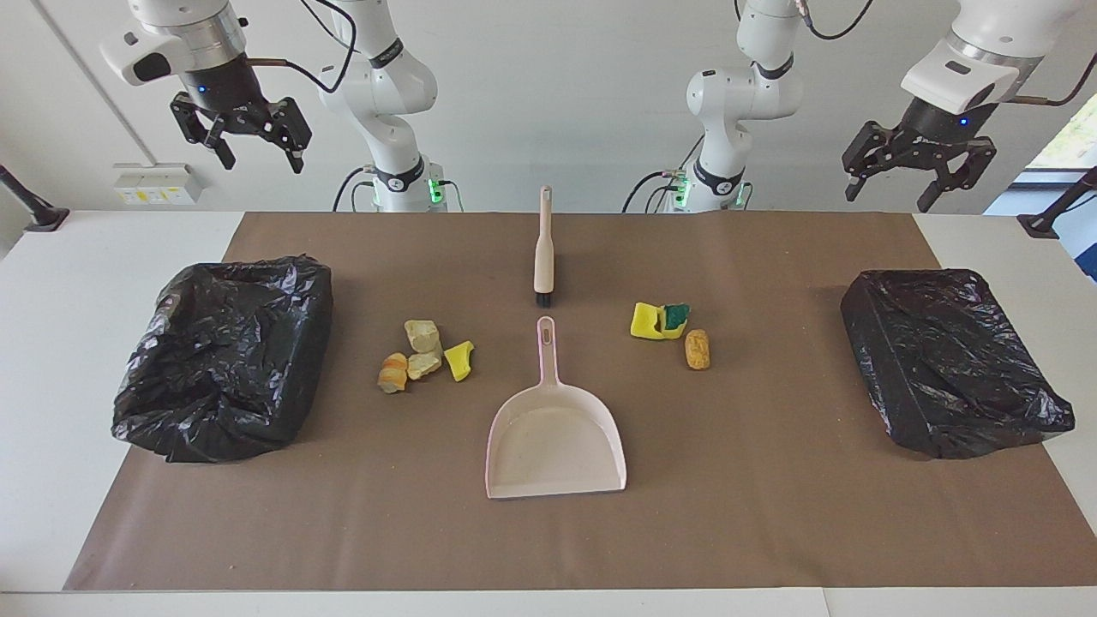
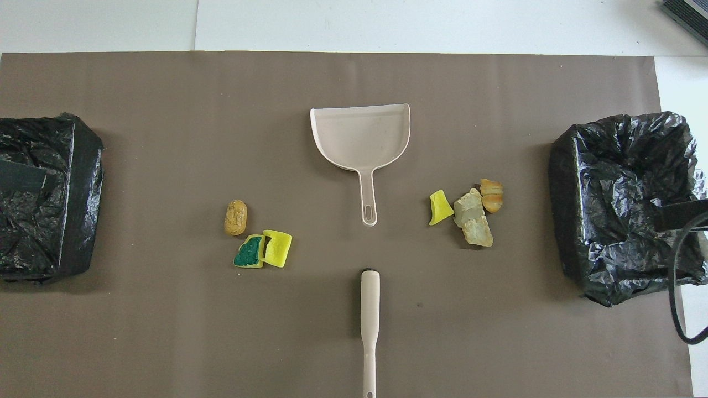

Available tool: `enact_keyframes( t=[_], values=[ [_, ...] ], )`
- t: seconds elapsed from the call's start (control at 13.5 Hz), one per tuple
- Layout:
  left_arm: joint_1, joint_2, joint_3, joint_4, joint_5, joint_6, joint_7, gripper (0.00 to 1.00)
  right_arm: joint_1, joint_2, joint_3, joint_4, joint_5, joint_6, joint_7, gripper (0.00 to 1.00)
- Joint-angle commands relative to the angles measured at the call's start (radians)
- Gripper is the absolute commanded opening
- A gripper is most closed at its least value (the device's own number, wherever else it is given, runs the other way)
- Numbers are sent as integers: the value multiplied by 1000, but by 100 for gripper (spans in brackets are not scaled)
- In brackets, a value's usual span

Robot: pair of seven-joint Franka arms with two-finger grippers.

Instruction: Sweep and dump trash in bin

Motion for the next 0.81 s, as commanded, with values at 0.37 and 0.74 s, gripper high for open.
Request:
enact_keyframes(
  t=[0.37,0.74],
  values=[
    [-2,-7,-8,3,-3,-13,1,100,-7,-37,2,-21,-2,0,-37,100],
    [10,-7,-11,2,-1,-16,-5,100,-3,-44,19,-79,-1,15,-36,100]
  ],
)
